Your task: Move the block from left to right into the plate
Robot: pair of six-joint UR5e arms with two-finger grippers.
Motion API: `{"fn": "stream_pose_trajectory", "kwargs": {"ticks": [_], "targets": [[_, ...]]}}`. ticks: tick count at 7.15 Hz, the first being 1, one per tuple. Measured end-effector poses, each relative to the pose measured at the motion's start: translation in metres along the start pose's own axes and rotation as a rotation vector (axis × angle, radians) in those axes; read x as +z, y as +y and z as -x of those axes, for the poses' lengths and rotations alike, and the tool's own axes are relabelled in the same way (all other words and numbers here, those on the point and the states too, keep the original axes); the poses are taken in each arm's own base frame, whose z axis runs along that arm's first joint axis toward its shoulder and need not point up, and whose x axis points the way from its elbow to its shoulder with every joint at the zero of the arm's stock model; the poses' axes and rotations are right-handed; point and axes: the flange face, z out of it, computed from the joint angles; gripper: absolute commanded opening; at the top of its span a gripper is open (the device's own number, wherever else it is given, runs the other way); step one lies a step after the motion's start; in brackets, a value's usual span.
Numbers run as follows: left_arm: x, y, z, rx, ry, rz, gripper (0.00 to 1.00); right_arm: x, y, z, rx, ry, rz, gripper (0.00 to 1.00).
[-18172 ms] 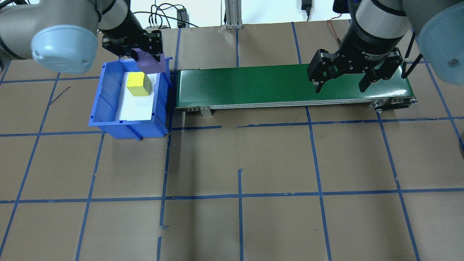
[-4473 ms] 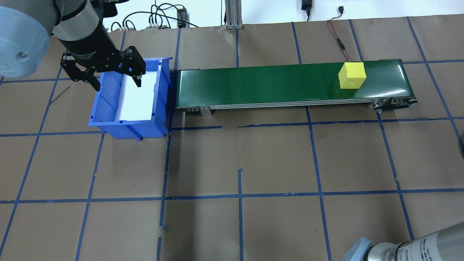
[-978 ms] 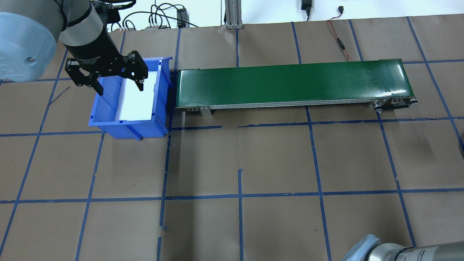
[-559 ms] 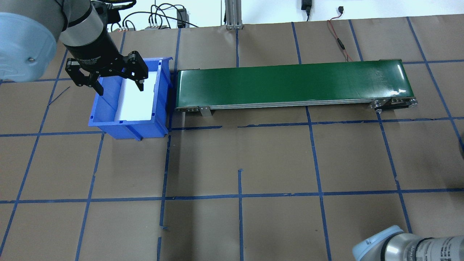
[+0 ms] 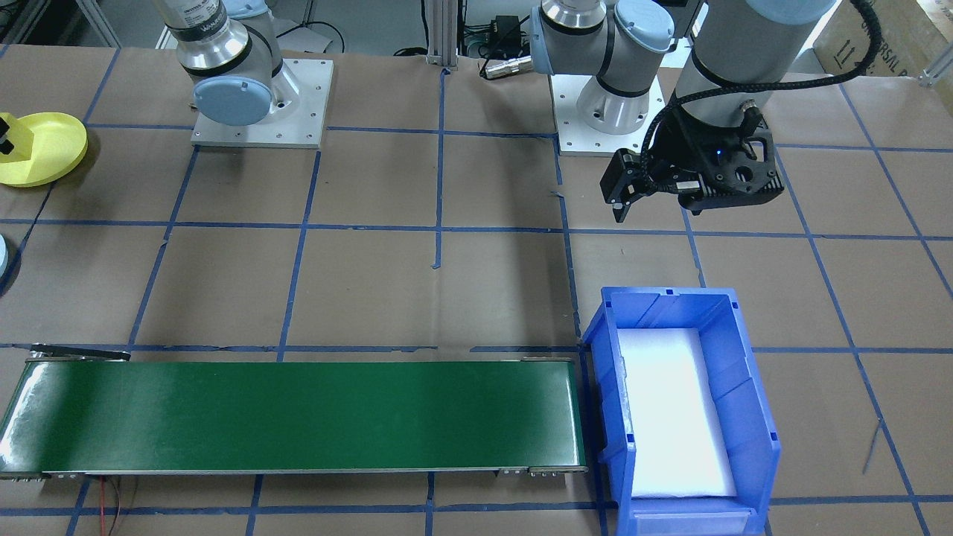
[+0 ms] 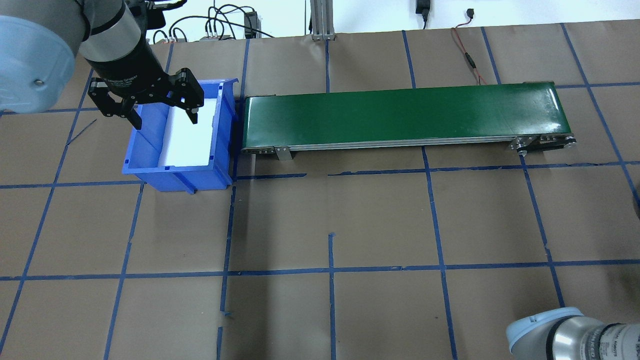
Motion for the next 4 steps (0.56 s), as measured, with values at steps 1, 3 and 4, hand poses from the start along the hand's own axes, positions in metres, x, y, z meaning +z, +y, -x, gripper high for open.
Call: {"fn": "stream_pose_trajectory", "kwargs": {"ticks": [1, 3, 4], "targets": [[-0.003, 0.003, -0.004, 0.001, -0.001, -0.003, 1.00, 0.001, 0.003, -0.001, 0.020, -0.007, 0.003, 1.00], [-0.005, 0.009, -0.015, 0.013, -0.003, -0.007, 1.00, 0.001, 0.004, -0.001, 0.056, -0.012, 0.007, 1.00], [-0.004, 0.009, -0.015, 0.014, -0.002, -0.006, 1.00, -0.003, 0.003, 0.000, 0.073, -0.007, 0.007, 1.00]]}}
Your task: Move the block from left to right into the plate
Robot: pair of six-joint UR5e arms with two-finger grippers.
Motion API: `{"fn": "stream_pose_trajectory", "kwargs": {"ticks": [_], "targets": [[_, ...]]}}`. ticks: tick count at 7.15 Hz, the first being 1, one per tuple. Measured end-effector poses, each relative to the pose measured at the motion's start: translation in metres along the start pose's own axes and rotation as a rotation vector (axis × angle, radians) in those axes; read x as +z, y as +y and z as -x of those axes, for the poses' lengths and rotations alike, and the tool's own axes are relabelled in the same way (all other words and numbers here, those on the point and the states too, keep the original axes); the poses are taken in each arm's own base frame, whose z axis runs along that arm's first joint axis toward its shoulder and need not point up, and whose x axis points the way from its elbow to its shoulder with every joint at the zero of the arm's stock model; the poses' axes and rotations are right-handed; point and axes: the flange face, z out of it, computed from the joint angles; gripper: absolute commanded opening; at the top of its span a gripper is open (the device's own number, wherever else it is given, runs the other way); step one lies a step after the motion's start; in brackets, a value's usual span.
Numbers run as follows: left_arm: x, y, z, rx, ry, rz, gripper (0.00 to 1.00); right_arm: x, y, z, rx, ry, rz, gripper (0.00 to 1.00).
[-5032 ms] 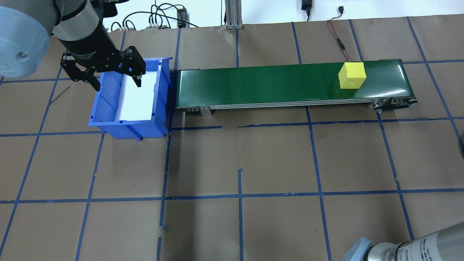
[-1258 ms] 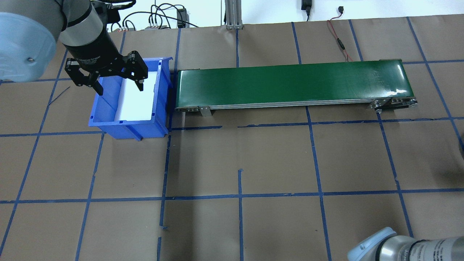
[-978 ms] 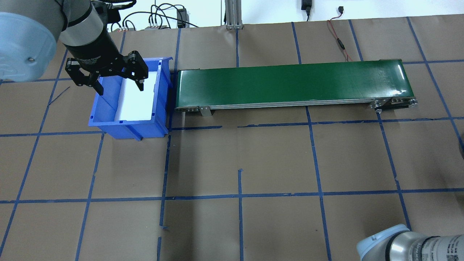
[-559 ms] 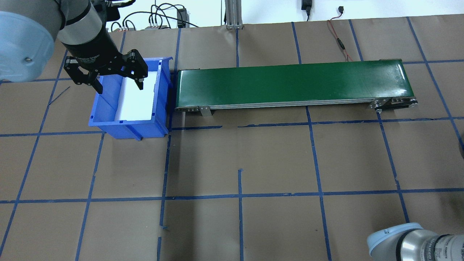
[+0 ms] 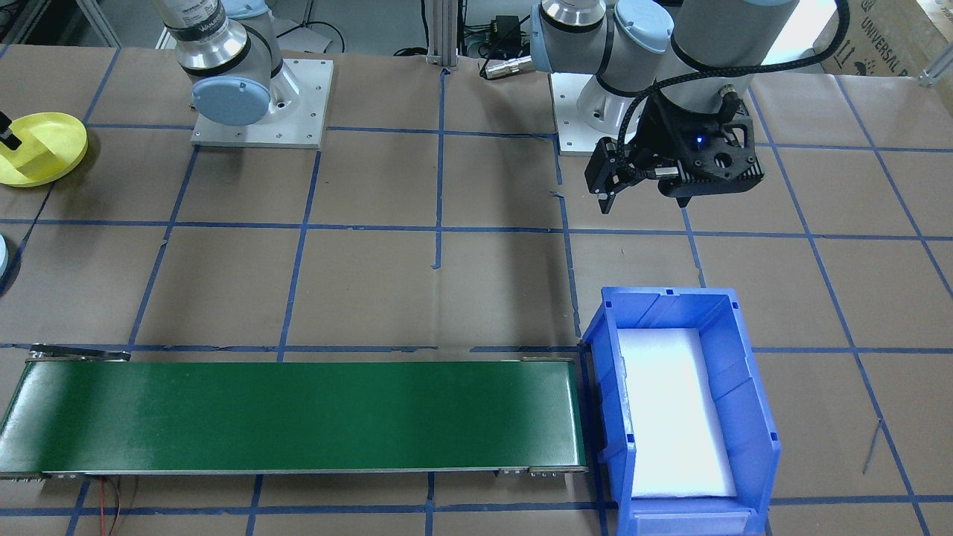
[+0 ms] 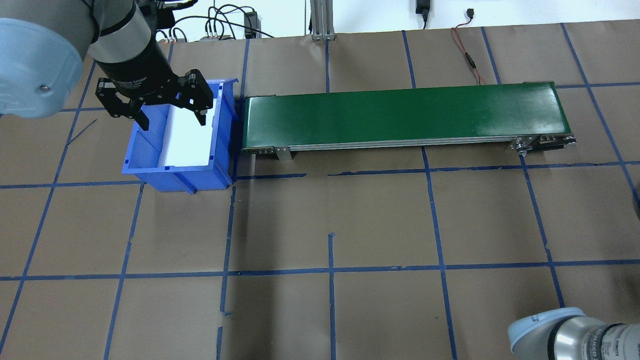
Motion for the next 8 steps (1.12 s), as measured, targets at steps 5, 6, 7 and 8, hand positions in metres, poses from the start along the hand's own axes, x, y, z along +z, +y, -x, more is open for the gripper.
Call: {"fn": "stream_pose_trajectory", "kwargs": {"ticks": [5, 6, 7, 8], "targets": [[-0.001, -0.007, 0.015, -0.015, 0.002, -0.007, 1.00, -0.051, -0.073, 0.106, 0.045, 0.071, 0.057, 1.00], [-0.001, -0.007, 0.015, -0.014, 0.002, -0.007, 1.00, -0.080, -0.098, 0.156, 0.046, 0.085, 0.080, 1.00], [-0.001, -0.007, 0.015, -0.014, 0.002, -0.007, 1.00, -0.112, -0.120, 0.205, 0.044, 0.101, 0.087, 1.00], [-0.001, -0.007, 0.015, -0.014, 0.002, -0.007, 1.00, -0.134, -0.140, 0.256, 0.025, 0.129, 0.081, 1.00]]}}
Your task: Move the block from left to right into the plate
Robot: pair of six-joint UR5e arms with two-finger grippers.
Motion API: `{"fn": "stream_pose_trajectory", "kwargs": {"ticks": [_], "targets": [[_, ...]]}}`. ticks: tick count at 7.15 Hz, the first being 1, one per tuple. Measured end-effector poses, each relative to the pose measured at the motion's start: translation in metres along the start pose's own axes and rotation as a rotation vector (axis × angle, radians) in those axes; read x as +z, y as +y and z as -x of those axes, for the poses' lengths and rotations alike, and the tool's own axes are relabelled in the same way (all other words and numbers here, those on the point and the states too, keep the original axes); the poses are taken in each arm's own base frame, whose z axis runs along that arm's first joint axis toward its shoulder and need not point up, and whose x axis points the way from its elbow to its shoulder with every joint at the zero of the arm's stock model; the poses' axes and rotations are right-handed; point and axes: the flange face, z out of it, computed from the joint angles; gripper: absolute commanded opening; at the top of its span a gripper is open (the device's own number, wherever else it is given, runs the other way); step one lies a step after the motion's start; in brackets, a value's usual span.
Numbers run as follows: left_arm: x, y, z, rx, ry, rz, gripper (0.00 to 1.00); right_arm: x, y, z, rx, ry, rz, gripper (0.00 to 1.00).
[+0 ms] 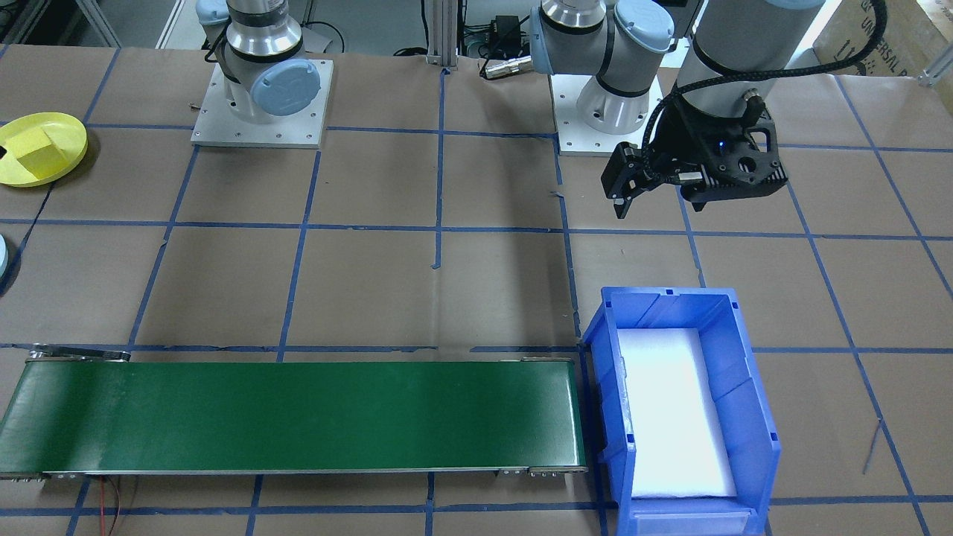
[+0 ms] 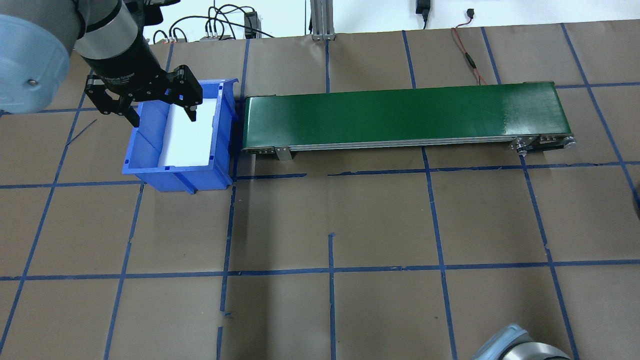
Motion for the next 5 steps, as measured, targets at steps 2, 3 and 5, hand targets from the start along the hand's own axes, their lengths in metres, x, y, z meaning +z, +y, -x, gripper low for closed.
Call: {"fn": "stream_pose_trajectory", "kwargs": {"ticks": [2, 3, 5], "targets": [[0.000, 0.000, 0.000, 0.000, 0.000, 0.001, 1.00, -0.029, -0.010, 0.108, -0.003, 0.047, 0.002, 1.00], [0.001, 0.000, 0.000, 0.000, 0.000, 0.002, 1.00, -0.035, -0.006, 0.155, -0.029, 0.056, 0.000, 1.00], [0.002, 0.001, -0.001, 0.001, 0.000, 0.004, 1.00, -0.048, 0.006, 0.244, -0.117, 0.066, -0.026, 1.00]]}}
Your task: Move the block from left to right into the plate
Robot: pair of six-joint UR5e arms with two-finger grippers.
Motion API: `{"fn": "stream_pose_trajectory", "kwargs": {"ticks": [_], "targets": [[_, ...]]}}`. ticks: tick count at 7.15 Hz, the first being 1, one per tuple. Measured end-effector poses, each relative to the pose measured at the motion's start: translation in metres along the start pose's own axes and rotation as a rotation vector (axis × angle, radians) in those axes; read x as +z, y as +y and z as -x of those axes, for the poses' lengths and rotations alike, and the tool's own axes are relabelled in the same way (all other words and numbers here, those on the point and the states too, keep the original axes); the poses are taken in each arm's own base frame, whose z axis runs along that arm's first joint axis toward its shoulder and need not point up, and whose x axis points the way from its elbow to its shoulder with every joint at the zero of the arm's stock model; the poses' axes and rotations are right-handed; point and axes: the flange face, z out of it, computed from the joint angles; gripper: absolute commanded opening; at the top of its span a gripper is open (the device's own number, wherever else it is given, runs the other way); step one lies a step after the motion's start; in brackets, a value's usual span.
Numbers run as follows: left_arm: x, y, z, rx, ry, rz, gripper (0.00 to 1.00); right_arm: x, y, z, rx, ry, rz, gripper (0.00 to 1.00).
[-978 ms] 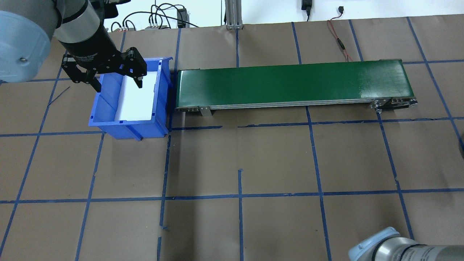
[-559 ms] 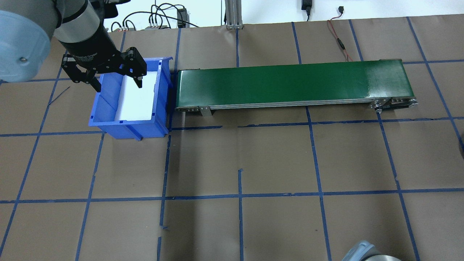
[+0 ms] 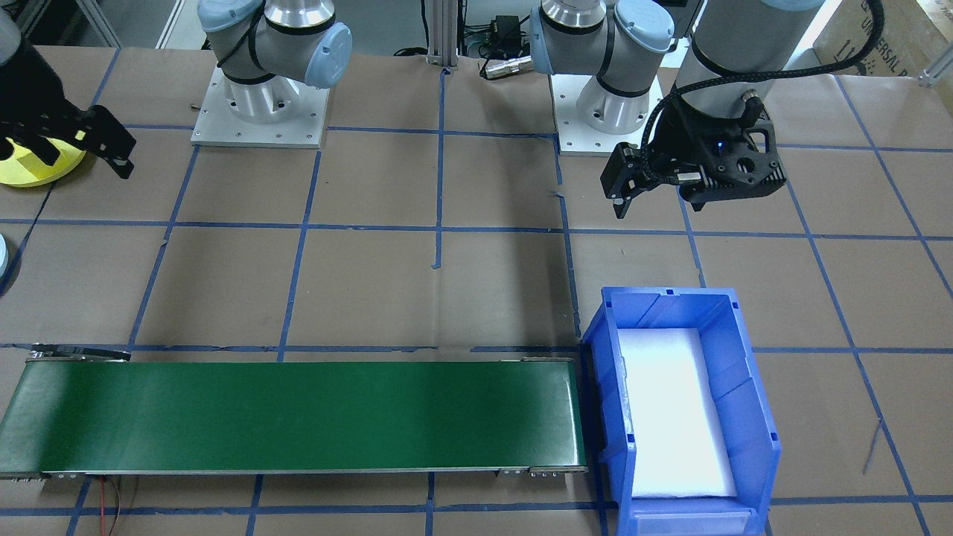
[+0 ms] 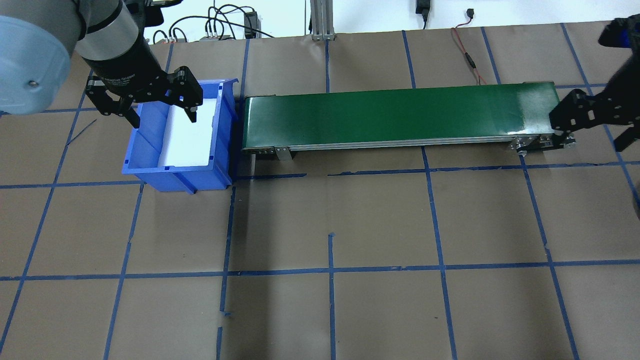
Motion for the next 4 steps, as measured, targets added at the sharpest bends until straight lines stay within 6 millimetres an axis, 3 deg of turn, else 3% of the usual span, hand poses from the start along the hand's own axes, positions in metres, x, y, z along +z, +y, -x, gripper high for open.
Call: {"fn": "stream_pose_trajectory", "kwargs": {"ticks": [2, 4], "targets": [[0.001, 0.000, 0.000, 0.000, 0.000, 0.002, 1.00, -0.011, -0.006, 0.078, -0.059, 0.002, -0.038, 1.00], [0.002, 0.001, -0.001, 0.001, 0.000, 0.004, 1.00, -0.023, -0.036, 0.113, -0.097, -0.045, -0.085, 1.00]]}}
